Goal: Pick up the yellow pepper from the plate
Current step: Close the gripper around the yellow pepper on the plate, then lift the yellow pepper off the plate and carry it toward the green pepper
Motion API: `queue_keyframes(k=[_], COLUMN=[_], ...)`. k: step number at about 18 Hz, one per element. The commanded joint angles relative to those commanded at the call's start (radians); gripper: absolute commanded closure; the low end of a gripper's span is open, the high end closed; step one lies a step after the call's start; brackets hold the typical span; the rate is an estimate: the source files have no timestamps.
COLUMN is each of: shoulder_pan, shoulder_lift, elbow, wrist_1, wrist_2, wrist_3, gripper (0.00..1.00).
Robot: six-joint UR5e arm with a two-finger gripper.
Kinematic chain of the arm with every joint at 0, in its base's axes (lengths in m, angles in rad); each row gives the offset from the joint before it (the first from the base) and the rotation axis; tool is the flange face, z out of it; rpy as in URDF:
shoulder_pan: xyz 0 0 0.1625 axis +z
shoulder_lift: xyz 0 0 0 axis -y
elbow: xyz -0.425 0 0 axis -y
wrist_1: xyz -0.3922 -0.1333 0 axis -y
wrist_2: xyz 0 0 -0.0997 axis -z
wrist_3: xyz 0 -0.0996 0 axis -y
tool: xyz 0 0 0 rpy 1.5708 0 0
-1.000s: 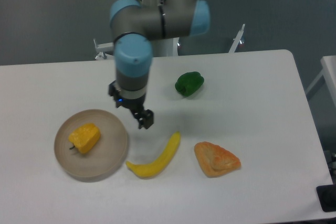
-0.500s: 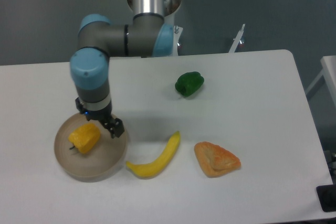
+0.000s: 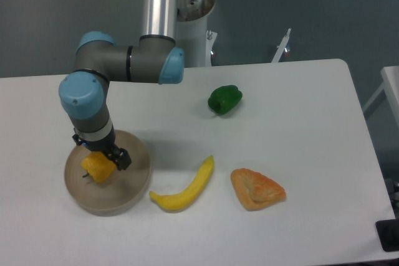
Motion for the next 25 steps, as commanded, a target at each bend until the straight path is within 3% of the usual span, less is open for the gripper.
queue_keyframes(k=[8, 10, 11, 13, 14, 15, 20, 25], shoulder_pan=[-0.003, -0.003, -0.003, -0.003, -0.003, -0.003, 0.014, 0.118], shoulder_lift=[-0.031, -0.04, -0.043, -0.043, -0.038, -0.028, 0.038, 0.097], elbow=[0.009, 0.014, 0.014, 0.012, 0.015, 0.017, 0.029, 0.041], wrist_1=[0.006, 0.006, 0.006, 0.006, 0.006, 0.006, 0.005, -0.006], wrist_2=[0.0, 0.0, 0.0, 0.0, -0.002, -0.003, -0.014, -0.014], wrist_3=[0.005, 0.005, 0.005, 0.005, 0.003, 0.006, 0.003, 0.023], gripper=[0.0, 0.2, 0.42, 0.73, 0.93, 1.0, 1.0, 0.99])
